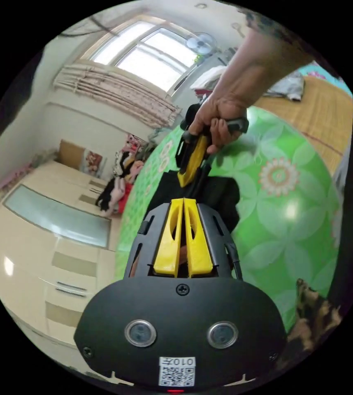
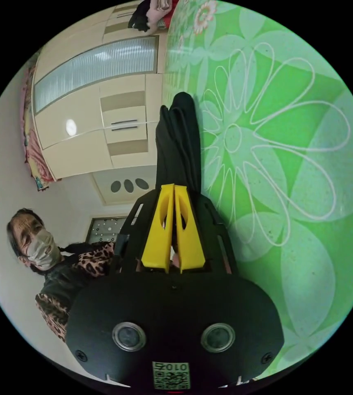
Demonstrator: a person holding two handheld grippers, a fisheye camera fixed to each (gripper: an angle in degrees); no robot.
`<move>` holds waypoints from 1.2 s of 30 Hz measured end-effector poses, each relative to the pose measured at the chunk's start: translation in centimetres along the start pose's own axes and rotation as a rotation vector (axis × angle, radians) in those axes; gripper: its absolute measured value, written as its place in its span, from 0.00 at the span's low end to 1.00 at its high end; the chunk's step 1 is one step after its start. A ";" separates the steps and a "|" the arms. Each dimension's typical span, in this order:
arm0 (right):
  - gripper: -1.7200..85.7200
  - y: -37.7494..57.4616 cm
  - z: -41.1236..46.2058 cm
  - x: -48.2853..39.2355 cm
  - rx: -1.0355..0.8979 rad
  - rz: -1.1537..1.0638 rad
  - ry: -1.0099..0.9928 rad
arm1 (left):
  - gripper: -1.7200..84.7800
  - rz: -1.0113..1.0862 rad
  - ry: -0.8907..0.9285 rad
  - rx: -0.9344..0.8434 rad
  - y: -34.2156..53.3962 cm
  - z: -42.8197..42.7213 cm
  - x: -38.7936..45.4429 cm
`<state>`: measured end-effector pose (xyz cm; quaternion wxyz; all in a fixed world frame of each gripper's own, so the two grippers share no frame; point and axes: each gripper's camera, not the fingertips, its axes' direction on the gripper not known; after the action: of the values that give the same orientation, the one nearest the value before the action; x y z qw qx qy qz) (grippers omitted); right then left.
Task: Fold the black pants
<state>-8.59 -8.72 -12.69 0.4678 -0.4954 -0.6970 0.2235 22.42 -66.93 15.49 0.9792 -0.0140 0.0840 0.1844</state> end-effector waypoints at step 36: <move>0.18 13.8 3.7 -1.2 0.323 -0.001 0.287 | 0.16 -1.386 1.242 -0.268 35.7 34.2 -37.0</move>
<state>-5.07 -3.60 -25.56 0.6358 -0.4402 -0.5786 0.2591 -19.05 -44.96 55.58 0.6409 -0.2691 0.5422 -0.4720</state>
